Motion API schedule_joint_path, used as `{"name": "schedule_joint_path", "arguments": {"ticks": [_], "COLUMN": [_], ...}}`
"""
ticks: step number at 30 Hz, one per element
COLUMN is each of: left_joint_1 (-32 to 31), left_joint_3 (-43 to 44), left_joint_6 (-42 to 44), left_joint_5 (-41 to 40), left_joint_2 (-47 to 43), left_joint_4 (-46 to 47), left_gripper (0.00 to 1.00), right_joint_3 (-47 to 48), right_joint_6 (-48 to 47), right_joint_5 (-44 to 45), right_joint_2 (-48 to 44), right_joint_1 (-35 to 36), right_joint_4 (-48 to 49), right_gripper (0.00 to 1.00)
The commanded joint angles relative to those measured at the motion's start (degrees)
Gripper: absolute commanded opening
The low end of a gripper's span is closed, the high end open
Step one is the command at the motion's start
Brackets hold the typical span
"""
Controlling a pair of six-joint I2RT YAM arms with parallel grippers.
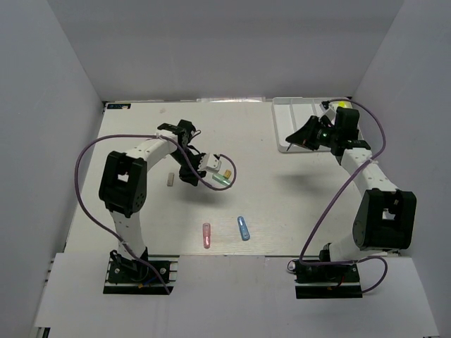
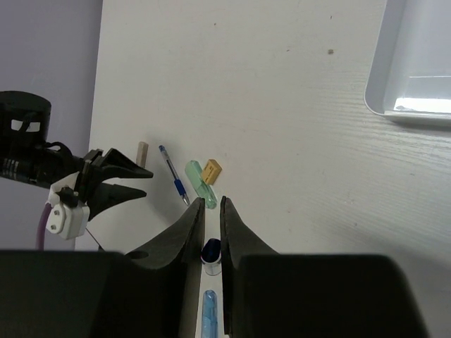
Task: Sort the stationery into containers
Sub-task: Grab a piece of stationery with the left arm
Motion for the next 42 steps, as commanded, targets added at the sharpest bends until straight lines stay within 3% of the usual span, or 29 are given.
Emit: {"name": "schedule_joint_path", "arguments": {"ticks": [1, 18, 30, 36, 42], "left_joint_1": [0.0, -2.3, -9.1, -11.8, -12.8], "left_joint_3": [2.7, 1.3, -4.6, -7.9, -9.6], "left_joint_6": [6.7, 11.0, 16.4, 14.7, 9.1], "left_joint_5": [-1.3, -12.4, -24.6, -24.0, -18.7], "left_joint_2": [0.9, 5.4, 6.2, 6.9, 5.4], "left_joint_4": [-0.1, 7.0, 8.0, 8.5, 9.5], "left_gripper": [0.5, 0.45, 0.45, 0.35, 0.1], "right_joint_3": [-0.7, -0.8, -0.8, -0.1, 1.0], "right_joint_6": [-0.6, -1.0, -1.7, -3.7, -4.1], "right_joint_5": [-2.8, -6.6, -8.6, -9.5, -11.0], "right_joint_2": [-1.4, 0.5, 0.4, -0.2, -1.0], "right_joint_1": [-1.3, -2.8, -3.1, -3.4, -4.0], "right_joint_4": [1.3, 0.7, 0.7, -1.2, -2.8], "right_gripper": [0.0, 0.0, 0.0, 0.0, 0.0]}}
